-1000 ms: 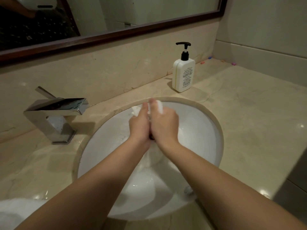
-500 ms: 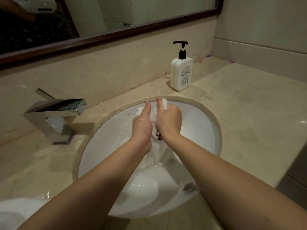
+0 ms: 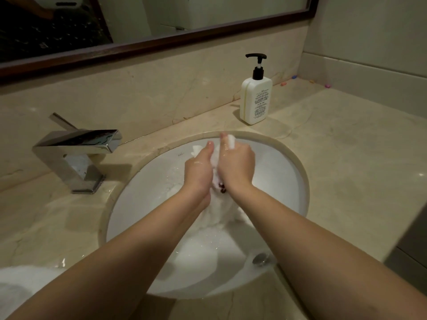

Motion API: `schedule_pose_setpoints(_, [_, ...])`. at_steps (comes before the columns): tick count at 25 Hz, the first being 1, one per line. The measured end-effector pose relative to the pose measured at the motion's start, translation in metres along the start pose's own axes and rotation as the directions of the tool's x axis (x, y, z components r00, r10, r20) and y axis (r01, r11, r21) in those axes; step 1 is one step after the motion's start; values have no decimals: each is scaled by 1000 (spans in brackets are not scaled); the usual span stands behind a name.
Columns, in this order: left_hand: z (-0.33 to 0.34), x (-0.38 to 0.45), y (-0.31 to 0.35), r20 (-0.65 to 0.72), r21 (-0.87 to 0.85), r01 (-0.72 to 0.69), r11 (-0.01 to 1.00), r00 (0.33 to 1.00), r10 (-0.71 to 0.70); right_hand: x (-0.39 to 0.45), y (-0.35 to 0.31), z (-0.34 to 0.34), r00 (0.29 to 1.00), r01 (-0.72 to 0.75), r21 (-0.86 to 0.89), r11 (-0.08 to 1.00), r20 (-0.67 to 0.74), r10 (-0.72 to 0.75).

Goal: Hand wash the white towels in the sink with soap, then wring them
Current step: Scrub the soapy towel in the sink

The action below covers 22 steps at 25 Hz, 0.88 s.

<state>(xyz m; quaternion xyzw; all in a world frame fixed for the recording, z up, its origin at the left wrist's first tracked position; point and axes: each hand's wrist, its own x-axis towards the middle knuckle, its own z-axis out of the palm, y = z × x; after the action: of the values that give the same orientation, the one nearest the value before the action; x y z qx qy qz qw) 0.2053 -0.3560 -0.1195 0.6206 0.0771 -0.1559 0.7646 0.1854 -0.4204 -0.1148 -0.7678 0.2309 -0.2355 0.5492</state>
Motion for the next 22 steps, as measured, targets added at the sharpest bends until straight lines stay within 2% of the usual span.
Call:
schedule_pose_setpoints(2, [-1, 4, -4, -30, 21, -19, 1000, 999, 19, -1, 0, 0, 1000, 7, 39, 999, 19, -8])
schedule_pose_setpoints(4, [-3, 3, -5, -26, -31, 36, 999, 999, -37, -13, 0, 6, 990, 73, 8, 997, 124, -73])
schedule_pose_setpoints(5, [-3, 5, -7, -36, -55, 59, 997, 997, -61, -10, 3, 8, 990, 78, -23, 997, 121, -75])
schedule_pose_setpoints(6, [-3, 5, -7, -47, -66, 61, 996, 997, -64, -3, 4, 5, 997, 53, -62, 997, 60, -49])
schedule_pose_setpoints(8, [-2, 3, -4, -76, -1, 2, 1000, 997, -2, 11, 6, -3, 1000, -8, -34, 999, -16, 7])
schedule_pose_setpoints(9, [-3, 5, -3, -93, 2, -22, 1000, 995, 22, 9, 5, -4, 1000, 17, -7, 1000, 11, -17])
schedule_pose_setpoints(12, [-7, 6, 0, -40, -117, 68, 991, 997, -73, -20, 0, 10, 972, 167, -48, 985, 178, -156])
schedule_pose_setpoints(13, [-6, 6, 0, -34, -108, 67, 992, 997, -71, -17, 0, 12, 980, 157, -91, 983, 139, -144])
schedule_pose_setpoints(14, [-4, 5, 0, -36, -99, 58, 993, 997, -62, -5, 1, 8, 997, 70, -102, 992, 37, -67])
schedule_pose_setpoints(15, [-4, 8, -1, -58, -69, 53, 996, 997, -57, 10, 1, -1, 997, -55, -41, 998, -56, 52])
schedule_pose_setpoints(17, [-8, 17, -2, -205, -23, 12, 1000, 979, -16, 29, 2, -20, 958, -251, 126, 960, -110, 265])
schedule_pose_setpoints(18, [-11, 22, 0, -255, -31, -3, 1000, 967, -5, 28, 5, -26, 947, -284, 174, 943, -100, 304])
schedule_pose_setpoints(19, [-16, 27, 1, -291, -49, -10, 999, 957, -5, 21, 5, -26, 954, -272, 191, 943, -77, 291])
schedule_pose_setpoints(20, [-20, 29, 1, -306, -53, 1, 999, 952, -17, 10, 5, -23, 975, -199, 173, 965, -59, 212])
schedule_pose_setpoints(22, [-16, 22, -2, -251, -37, 2, 999, 968, -11, -8, 0, -13, 1000, -14, 94, 996, 7, 14])
